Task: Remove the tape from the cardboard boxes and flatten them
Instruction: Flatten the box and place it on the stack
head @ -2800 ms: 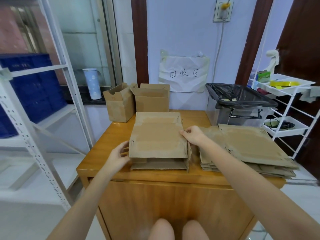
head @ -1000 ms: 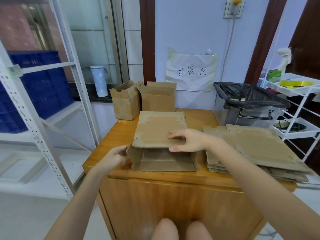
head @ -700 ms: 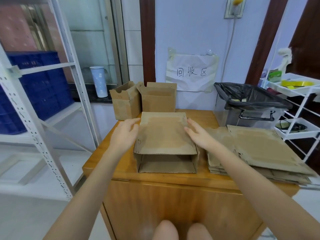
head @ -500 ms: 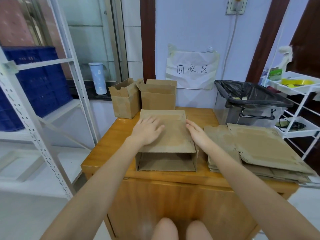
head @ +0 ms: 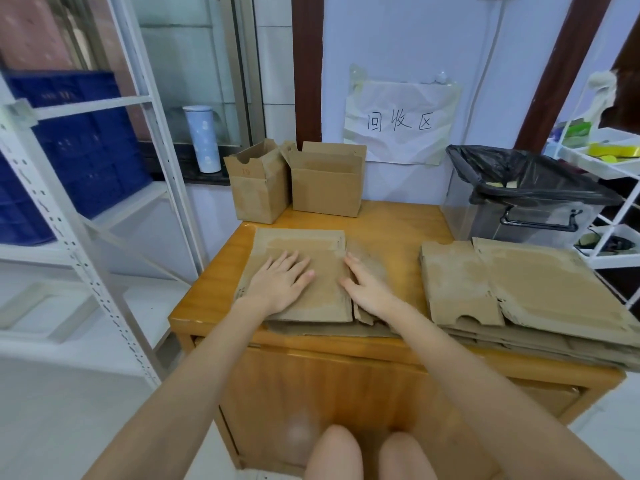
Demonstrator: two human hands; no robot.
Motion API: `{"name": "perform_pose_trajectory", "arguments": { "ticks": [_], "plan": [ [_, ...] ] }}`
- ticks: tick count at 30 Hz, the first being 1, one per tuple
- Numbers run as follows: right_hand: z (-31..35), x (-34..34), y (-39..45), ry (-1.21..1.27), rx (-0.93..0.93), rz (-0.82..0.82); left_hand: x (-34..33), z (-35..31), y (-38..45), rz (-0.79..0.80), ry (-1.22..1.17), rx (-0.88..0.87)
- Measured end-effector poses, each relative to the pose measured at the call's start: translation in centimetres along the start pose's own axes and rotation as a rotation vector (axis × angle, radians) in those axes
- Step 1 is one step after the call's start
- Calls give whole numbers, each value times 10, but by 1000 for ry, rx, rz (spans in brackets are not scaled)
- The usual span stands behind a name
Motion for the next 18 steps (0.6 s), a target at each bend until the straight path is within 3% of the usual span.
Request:
{"name": "perform_pose_trajectory", "arguments": {
  "ticks": [5, 13, 15, 18],
  "plan": [
    [2, -21, 3, -357, 47, -2, -20, 21, -3, 18, 22, 16],
    [0, -34, 6, -511, 59, 5, -33, 33, -2, -11, 39, 19],
    [-2, -32, 3, -547, 11, -16, -32, 35, -2, -32, 40, 49],
    [-14, -24, -6, -661, -220, -12, -23, 47, -8, -130, 81, 203]
  ]
}}
Point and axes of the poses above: each hand's wrist, its own y-axis towards the middle knuckle, its own x-axis out of the back of the hand, z = x × y, the point moved 9 cm from there along y, towards the middle knuckle, and after that the axes turned 13 degrees about -y, right-handed, at the moved point
